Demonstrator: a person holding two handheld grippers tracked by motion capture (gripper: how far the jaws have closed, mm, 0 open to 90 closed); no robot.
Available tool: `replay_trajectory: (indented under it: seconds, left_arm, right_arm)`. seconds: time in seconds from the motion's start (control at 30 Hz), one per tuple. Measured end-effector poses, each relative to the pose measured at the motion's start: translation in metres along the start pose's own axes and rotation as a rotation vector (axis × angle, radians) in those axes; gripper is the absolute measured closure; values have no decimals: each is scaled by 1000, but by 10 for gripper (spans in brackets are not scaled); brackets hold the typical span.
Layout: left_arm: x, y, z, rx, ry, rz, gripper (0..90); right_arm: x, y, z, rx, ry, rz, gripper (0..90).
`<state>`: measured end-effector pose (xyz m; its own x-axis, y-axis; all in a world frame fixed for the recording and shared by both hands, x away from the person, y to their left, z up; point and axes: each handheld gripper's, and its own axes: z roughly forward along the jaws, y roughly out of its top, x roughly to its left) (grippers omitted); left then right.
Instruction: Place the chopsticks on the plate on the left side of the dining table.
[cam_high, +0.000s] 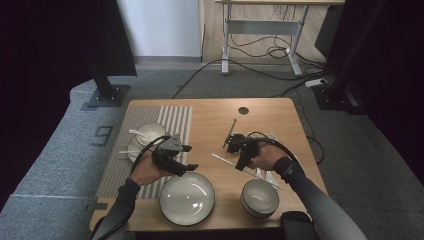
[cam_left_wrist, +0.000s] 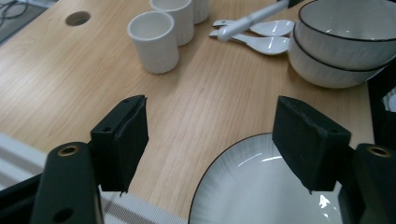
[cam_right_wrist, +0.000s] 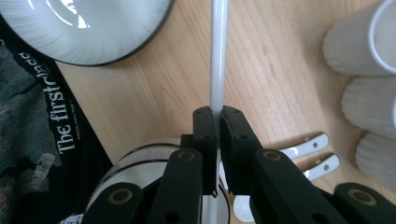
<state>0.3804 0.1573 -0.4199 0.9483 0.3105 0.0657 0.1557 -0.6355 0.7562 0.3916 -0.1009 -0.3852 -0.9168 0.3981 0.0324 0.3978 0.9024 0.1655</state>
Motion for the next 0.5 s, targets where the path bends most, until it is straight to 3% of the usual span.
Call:
replay_trajectory:
  seconds: [0.5]
  left_arm:
    - [-9,22,21,16,-128,111,421]
  right_arm:
    - [20,14,1,3,26,-100,850]
